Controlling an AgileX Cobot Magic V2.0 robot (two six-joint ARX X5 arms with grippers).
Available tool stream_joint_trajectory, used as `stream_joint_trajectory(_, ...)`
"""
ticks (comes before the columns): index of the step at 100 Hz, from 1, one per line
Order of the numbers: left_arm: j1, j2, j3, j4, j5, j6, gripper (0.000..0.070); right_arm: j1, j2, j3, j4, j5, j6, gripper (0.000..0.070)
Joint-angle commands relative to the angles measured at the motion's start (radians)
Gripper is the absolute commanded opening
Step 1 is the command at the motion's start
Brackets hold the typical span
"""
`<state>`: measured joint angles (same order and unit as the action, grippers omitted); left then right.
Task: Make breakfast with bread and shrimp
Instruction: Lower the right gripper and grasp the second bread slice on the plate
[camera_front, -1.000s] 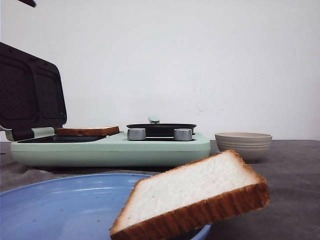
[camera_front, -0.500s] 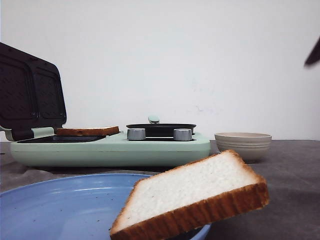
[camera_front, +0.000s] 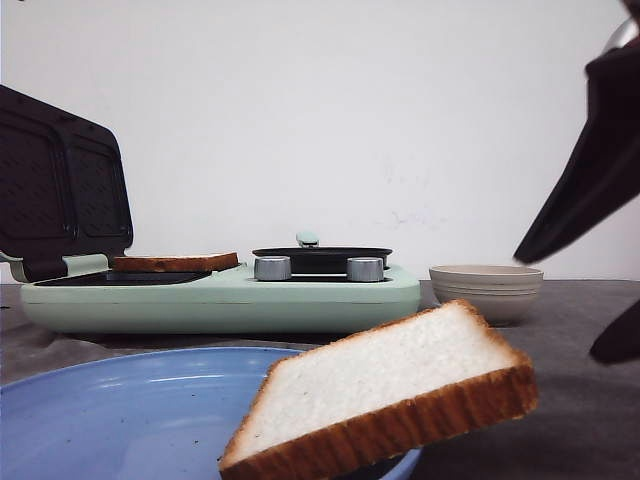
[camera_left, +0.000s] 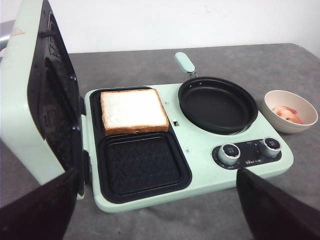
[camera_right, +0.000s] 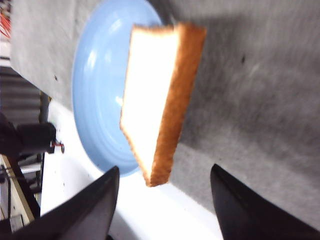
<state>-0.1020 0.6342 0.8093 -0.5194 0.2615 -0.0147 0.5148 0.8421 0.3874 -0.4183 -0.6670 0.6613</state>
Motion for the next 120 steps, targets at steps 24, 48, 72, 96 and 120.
stream_joint_trajectory(24,0.001,-0.043,0.002,-0.016,-0.002,-0.004,0.0556,0.063,0.132,0.003,0.092,0.019,0.031,0.0395)
stream_joint_trajectory(48,0.001,-0.054,0.002,-0.031,-0.002,-0.004,0.0556,0.093,0.203,0.003,0.154,0.011,0.037,0.0395)
stream_joint_trajectory(72,0.001,-0.054,0.002,-0.031,-0.002,-0.004,0.0556,0.126,0.243,0.003,0.217,0.008,0.063,0.0393)
stream_joint_trajectory(96,0.001,-0.054,0.002,-0.031,-0.002,-0.004,0.0556,0.134,0.275,0.003,0.24,0.012,0.062,0.0315)
stream_joint_trajectory(120,0.001,-0.054,0.002,-0.031,-0.002,-0.005,0.0556,0.134,0.275,0.003,0.25,0.013,0.065,0.0)
